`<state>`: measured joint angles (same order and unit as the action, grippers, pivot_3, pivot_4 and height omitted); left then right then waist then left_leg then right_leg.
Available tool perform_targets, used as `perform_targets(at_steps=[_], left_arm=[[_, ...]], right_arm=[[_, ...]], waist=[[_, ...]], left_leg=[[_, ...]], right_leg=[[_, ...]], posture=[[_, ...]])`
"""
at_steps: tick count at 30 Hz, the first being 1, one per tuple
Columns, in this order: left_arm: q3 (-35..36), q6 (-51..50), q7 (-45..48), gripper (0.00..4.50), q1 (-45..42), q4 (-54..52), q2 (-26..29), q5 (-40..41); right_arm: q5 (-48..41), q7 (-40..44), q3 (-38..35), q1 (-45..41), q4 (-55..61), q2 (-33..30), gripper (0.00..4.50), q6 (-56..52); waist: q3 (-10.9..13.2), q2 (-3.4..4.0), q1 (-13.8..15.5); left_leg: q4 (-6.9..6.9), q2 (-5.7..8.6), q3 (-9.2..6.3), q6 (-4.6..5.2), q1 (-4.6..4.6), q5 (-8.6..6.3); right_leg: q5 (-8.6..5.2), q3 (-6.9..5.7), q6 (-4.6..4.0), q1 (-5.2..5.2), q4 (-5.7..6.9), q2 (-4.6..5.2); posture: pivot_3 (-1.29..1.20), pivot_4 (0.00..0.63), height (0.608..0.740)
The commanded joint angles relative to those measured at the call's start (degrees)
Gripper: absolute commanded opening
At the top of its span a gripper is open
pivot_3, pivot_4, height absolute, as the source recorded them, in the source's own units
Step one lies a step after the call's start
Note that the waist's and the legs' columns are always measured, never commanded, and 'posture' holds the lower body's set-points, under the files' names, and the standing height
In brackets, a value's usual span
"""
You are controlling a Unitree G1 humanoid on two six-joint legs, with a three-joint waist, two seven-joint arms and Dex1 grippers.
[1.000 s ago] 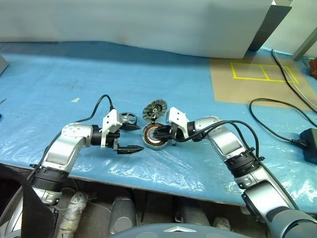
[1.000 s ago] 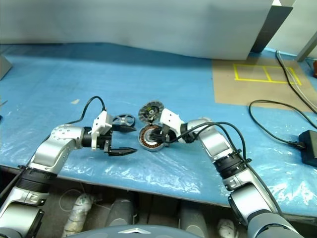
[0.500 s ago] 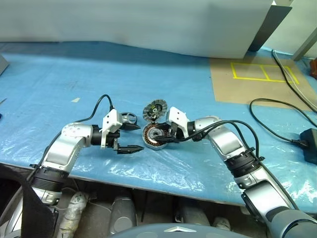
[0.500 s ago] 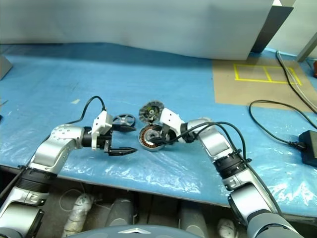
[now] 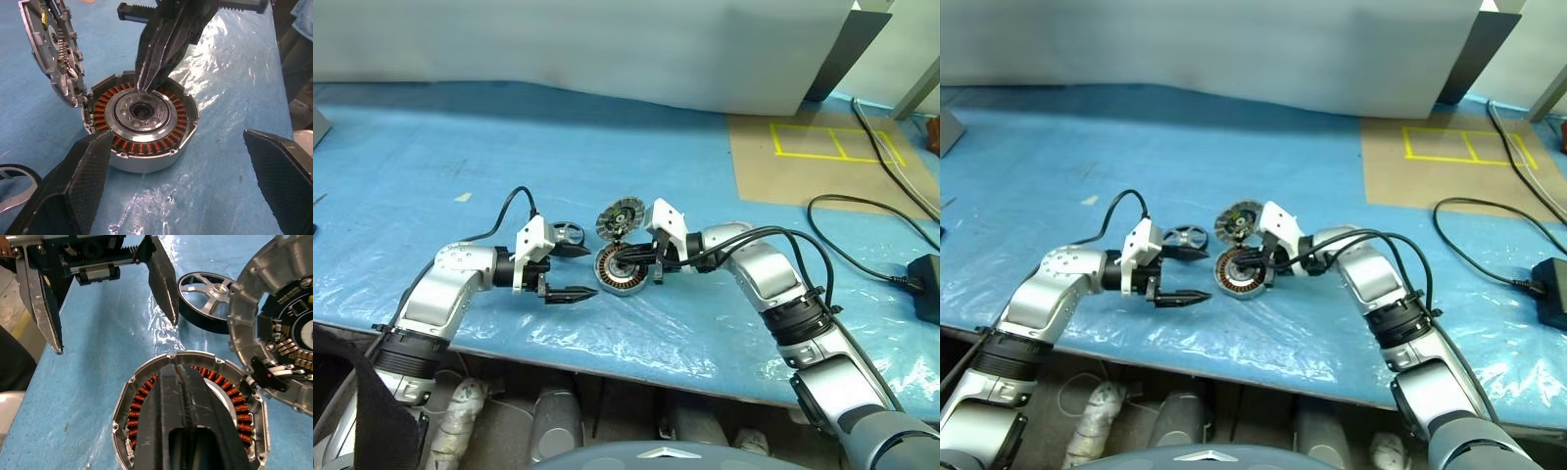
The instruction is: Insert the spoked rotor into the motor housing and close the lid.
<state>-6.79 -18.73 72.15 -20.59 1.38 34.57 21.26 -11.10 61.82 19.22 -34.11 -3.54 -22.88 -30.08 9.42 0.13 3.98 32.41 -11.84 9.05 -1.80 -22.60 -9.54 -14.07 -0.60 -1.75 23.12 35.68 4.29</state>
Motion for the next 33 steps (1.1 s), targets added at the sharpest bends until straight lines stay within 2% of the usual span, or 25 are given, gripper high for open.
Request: perform_targets(at_steps=[1,7,9,13,16,19,26,29,33], left_arm=[[0.4,0.2,-0.4,4.50,-0.5,-1.0,0.1,0.4],[1.5,1.8,-3.1,4.50,-1.6,1.3,0.0,-1.1],[2.1,3.6,-5.3,4.50,-2.9,3.9,-0.6,-2.2],[3.3,7.0,-7.2,4.50,-6.7,9.2,-0.8,-3.6],[5.6,8.1,-7.0,4.50,-11.2,13.9,0.2,-2.9],[7.2,5.8,-3.9,4.50,-14.9,16.6,1.9,-0.8],[1.0,11.2,6.0,4.50,-24.9,28.8,6.6,-8.4],[-3.4,17.3,12.0,4.50,-29.1,35.0,6.5,-13.0],[-6.5,22.9,15.4,4.50,-35.7,44.9,3.9,-17.4]], right_arm=[[1.2,-1.3,0.6,-0.6,-0.2,0.5,0.05,1.7],[8.9,-1.3,6.1,0.3,-3.8,-2.4,0.05,8.3],[9.0,-0.9,6.1,0.5,-4.3,-2.8,0.05,9.0],[6.4,-0.1,3.4,-0.1,-3.6,-2.3,0.05,8.0],[-1.9,2.2,-1.4,-0.7,1.2,-0.9,0.05,0.6],[-2.9,4.1,-1.0,0.4,4.4,-3.1,0.05,-1.2],[-0.7,1.2,-1.0,2.1,3.6,-4.9,0.05,-0.4],[-0.6,0.5,-1.3,3.0,4.2,-5.1,0.05,-0.4],[-1.5,-1.0,-2.4,4.3,5.4,-5.1,0.05,-2.0]], waist=[[0.0,0.00,0.0],[0.0,0.00,0.0],[0.0,-0.01,0.0],[0.0,-0.01,0.1],[0.0,-0.01,0.1],[0.0,-0.02,0.2],[0.0,-0.02,0.3],[0.0,-0.02,0.6],[0.0,-0.02,1.4]], left_leg=[[0.00,0.00,0.00,0.00,0.00,0.00],[0.00,0.01,0.00,-0.01,0.00,0.00],[0.00,0.00,0.00,-0.01,0.03,0.00],[0.10,0.01,-0.01,0.00,0.06,0.00],[0.14,0.01,-0.02,0.00,0.02,0.00],[0.14,-0.01,-0.04,0.00,-0.06,0.00],[0.03,0.00,-0.04,0.00,-0.08,0.00],[0.04,0.02,-0.04,-0.01,-0.09,0.00],[0.04,0.01,-0.04,-0.01,-0.11,0.01]], right_leg=[[0.00,0.00,0.00,0.00,0.00,0.00],[0.00,0.00,0.00,0.00,0.00,0.00],[0.00,0.00,0.00,-0.03,0.01,0.00],[0.00,0.01,0.01,-0.10,0.02,0.01],[0.01,0.01,0.01,-0.08,0.03,0.01],[0.01,-0.02,0.00,-0.01,0.04,-0.01],[0.01,-0.06,0.00,0.03,0.02,0.00],[0.01,-0.05,0.00,0.03,0.01,0.02],[0.01,-0.08,0.00,0.04,0.02,0.02]], posture=[[0.00,0.150,0.740],[0.00,0.150,0.740],[0.00,0.150,0.740],[0.00,0.150,0.740],[0.00,0.150,0.740],[0.00,0.150,0.740],[0.00,0.150,0.740],[0.00,0.150,0.740],[0.00,0.150,0.740]])
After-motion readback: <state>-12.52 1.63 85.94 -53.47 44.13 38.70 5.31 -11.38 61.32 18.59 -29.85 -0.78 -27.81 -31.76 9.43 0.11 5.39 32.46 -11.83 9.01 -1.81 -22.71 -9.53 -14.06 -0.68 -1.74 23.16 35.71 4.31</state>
